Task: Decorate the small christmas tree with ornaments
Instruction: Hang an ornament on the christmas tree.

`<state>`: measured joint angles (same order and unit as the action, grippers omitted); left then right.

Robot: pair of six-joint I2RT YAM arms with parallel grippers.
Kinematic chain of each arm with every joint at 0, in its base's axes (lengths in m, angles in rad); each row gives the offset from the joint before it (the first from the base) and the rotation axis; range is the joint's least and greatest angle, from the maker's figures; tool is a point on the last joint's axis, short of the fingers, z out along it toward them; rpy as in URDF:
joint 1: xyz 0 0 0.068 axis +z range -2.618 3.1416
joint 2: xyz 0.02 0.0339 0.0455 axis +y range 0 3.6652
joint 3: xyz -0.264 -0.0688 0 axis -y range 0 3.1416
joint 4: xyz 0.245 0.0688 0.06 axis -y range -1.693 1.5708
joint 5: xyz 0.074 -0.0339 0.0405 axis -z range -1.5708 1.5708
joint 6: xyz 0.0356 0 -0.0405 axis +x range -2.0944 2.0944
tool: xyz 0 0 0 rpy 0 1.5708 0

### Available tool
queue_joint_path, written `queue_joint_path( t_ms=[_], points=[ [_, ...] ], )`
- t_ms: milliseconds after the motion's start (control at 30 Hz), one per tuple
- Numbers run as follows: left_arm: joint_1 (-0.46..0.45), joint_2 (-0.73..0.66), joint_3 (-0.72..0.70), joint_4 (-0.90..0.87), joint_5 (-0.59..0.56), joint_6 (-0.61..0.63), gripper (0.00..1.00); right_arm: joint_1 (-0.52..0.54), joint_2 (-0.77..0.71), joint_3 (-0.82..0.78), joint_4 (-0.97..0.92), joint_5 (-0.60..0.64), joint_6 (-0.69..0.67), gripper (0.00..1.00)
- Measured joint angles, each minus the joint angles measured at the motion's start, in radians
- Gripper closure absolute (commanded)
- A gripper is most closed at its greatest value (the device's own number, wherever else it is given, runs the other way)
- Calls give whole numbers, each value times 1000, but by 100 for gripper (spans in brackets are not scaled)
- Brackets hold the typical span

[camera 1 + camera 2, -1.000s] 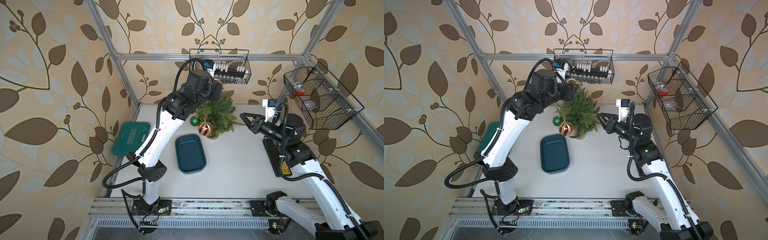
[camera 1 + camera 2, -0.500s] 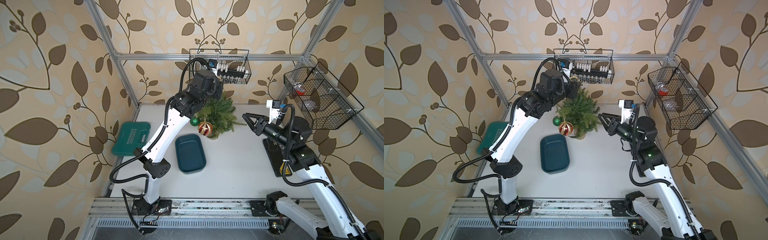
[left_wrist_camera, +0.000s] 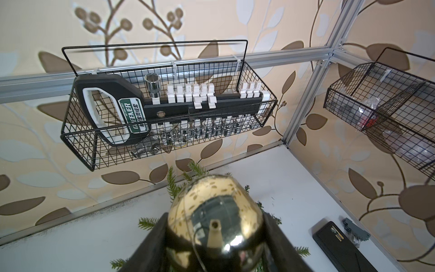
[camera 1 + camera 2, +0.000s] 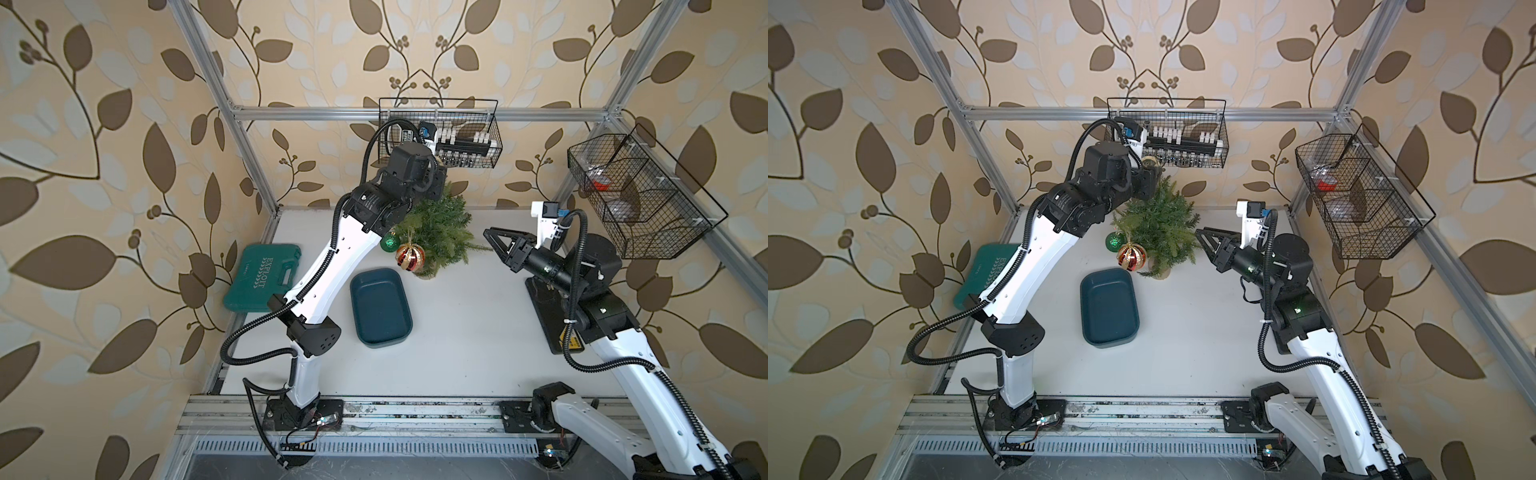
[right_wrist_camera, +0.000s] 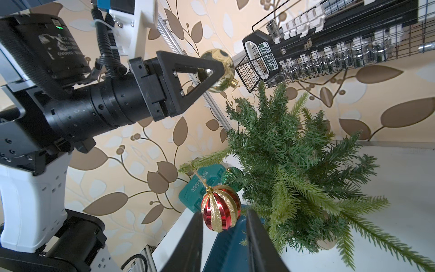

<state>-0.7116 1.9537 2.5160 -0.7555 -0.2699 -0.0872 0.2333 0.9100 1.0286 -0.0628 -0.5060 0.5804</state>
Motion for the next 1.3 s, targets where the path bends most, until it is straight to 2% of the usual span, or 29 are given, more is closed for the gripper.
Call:
queue_joint_path(
  t_ms=[533,1300],
  points=[
    [0,-10,-86,-4,53,-41,46,0,2,-23,5,0,1,69],
    [-1,-72,-101,-4,84,-48,47,0,7,-41,23,0,19,69]
  ],
)
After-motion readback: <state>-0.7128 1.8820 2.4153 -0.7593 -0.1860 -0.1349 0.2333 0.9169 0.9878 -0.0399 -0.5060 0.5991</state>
